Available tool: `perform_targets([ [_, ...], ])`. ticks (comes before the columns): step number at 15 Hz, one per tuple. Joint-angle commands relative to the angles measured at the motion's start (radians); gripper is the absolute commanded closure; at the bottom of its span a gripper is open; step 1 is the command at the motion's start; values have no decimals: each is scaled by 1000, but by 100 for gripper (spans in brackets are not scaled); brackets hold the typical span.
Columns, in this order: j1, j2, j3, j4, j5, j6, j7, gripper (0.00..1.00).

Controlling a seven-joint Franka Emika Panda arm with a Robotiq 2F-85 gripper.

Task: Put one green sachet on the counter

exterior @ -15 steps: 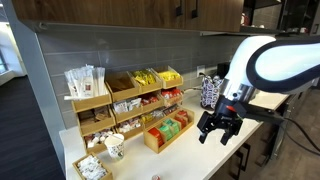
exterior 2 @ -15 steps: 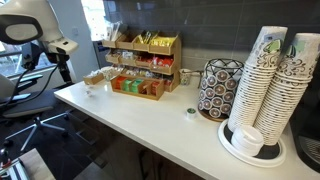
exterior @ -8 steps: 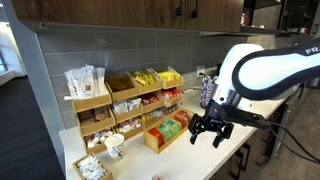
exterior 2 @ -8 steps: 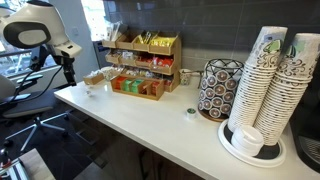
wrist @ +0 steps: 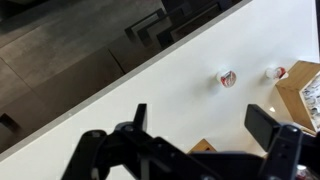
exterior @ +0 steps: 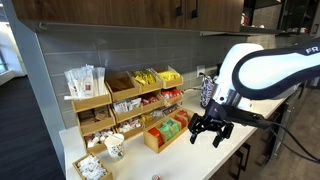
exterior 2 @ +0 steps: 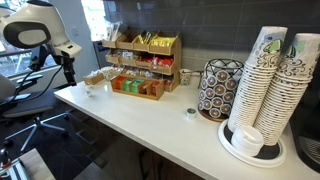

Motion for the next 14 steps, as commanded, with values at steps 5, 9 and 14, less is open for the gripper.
perform_targets([
  [5, 29, 132, -21, 21, 147, 296, 70, 0],
  [9, 30, 293, -12, 76, 205, 447, 89, 0],
  [14, 49, 464, -23, 166, 342, 575, 91, 0],
])
